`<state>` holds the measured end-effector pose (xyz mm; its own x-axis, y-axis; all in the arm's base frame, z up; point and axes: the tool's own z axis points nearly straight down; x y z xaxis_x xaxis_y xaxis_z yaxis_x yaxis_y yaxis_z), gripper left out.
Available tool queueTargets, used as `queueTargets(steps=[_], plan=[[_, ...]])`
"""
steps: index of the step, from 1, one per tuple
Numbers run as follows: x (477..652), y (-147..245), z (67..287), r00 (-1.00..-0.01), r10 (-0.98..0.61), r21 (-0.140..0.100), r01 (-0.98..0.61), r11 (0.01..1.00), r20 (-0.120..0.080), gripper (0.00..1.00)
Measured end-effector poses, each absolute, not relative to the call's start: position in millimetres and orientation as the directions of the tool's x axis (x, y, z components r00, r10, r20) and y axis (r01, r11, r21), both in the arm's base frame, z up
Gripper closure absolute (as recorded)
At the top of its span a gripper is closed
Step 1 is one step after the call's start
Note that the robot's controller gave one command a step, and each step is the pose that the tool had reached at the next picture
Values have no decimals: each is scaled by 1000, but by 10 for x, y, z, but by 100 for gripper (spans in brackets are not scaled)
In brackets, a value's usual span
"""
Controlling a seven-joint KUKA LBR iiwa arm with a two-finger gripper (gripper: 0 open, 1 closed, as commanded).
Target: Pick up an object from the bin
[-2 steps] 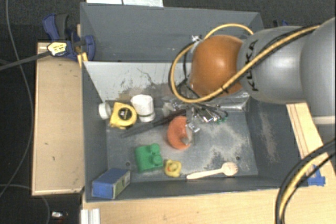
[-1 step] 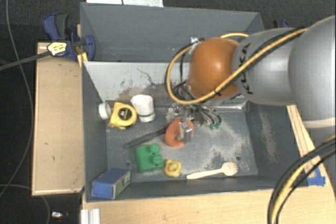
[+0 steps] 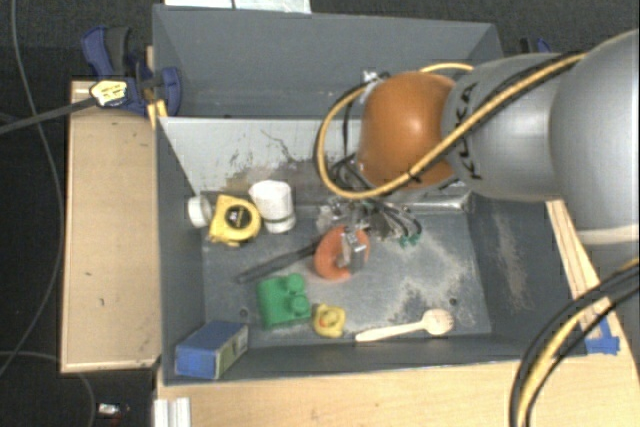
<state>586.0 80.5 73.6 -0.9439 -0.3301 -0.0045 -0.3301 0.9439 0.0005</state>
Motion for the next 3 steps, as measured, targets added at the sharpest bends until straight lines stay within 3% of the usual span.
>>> queueTargets(steps=[1,3], plan=[[5857,805,852,-944,-328,1,-328,945,-8,100],[5856,807,1667,-945,-327,1,-327,945,-8,100]])
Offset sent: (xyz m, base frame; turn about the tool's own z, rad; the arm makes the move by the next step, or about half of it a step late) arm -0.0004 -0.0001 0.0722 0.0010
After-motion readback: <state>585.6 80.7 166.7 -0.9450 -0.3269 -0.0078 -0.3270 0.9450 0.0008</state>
